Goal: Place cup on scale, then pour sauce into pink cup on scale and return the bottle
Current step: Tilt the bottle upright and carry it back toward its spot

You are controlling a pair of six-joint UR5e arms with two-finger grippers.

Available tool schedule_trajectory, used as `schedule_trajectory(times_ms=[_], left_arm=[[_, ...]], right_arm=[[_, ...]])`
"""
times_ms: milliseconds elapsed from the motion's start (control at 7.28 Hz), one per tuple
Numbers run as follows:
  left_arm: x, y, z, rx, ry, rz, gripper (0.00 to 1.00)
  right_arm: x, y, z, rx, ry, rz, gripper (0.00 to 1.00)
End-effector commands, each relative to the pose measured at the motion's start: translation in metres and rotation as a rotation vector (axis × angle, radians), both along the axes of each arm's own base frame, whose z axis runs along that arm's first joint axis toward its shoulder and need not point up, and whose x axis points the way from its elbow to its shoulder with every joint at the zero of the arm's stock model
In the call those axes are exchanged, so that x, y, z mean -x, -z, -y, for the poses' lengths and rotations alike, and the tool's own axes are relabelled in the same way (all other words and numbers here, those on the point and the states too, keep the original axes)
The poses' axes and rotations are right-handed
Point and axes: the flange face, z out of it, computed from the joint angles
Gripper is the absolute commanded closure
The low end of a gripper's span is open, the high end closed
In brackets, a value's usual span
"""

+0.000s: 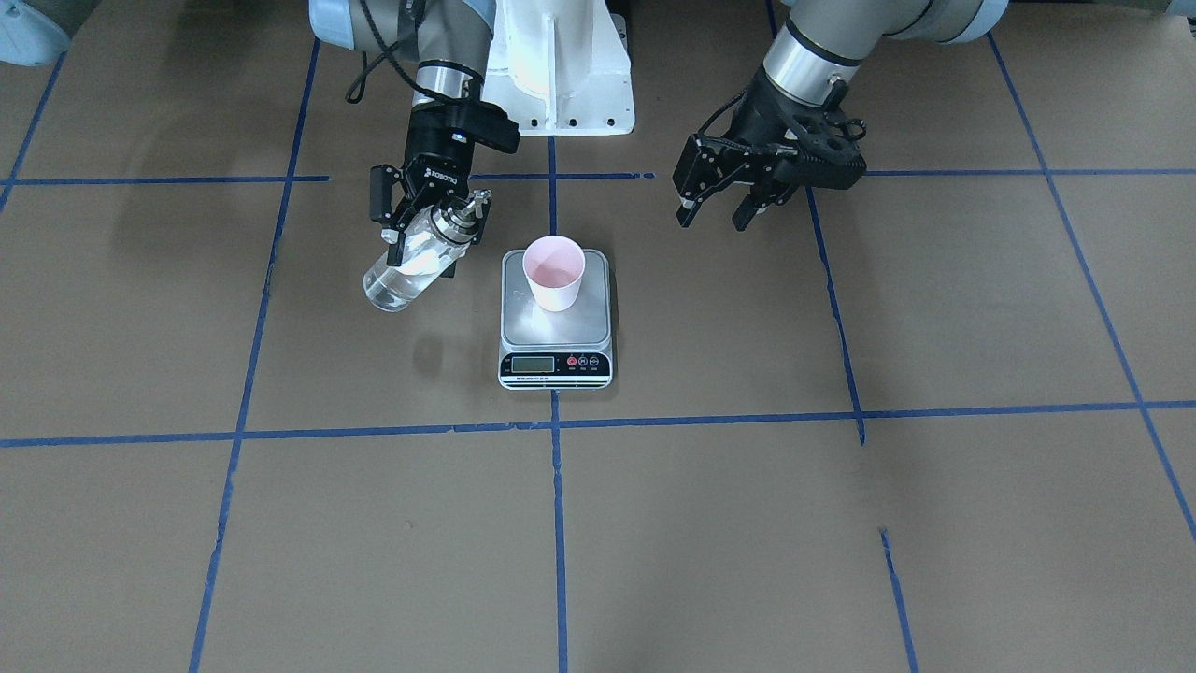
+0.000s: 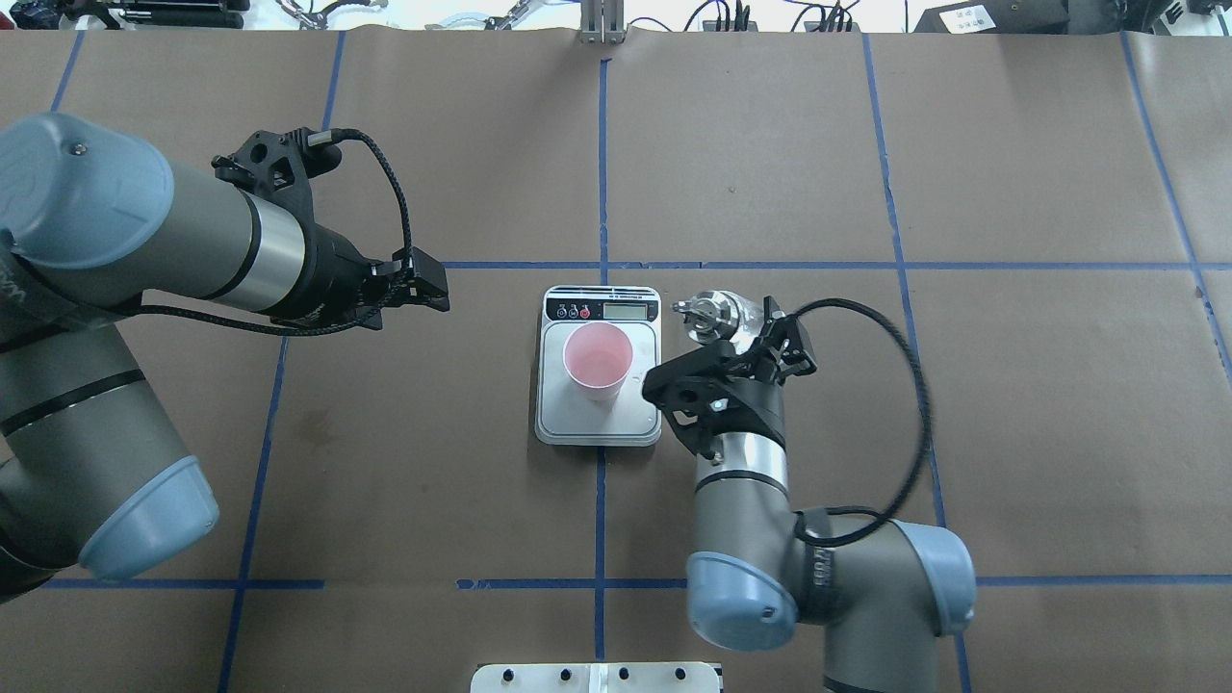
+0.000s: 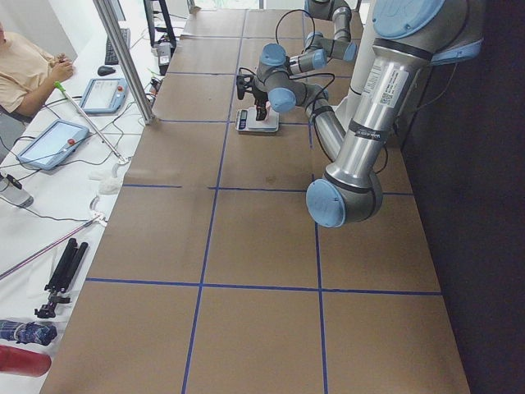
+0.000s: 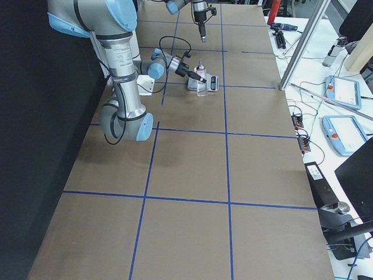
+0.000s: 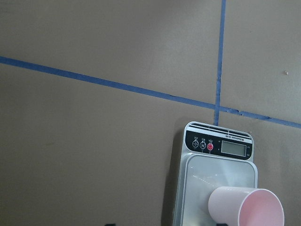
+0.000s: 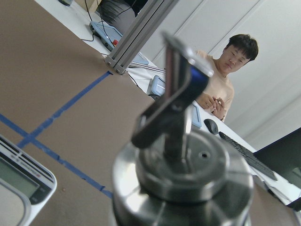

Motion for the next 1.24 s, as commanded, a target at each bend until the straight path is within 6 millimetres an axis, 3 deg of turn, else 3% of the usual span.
schedule_trajectory(times_ms=[0,412,687,824,1099], left_arm=[[0.0,0.0,0.0,0.0,0.0,0.0,0.23],[0.0,0.0,0.0,-0.001,0.0,-0.001,0.23],[0.0,0.002,0.0,-0.002,0.0,-0.003,0.23],[0.0,0.003,0.0,-0.005,0.001,-0.005,0.23],[0.0,0.002,0.001,-0.003,0.001,-0.003,0.23]], right_arm=[[-0.036,-0.049,-0.008,0.01,0.001,0.387,1.0],[-0.06,-0.067,-0.001,0.081,-0.123,0.706,1.0],[-0.096,-0.114,0.028,0.138,-0.189,0.691,1.0],[-0.115,-0.148,0.031,0.164,-0.198,0.625,1.0],[-0.12,-0.16,0.033,0.183,-0.203,0.612,1.0]])
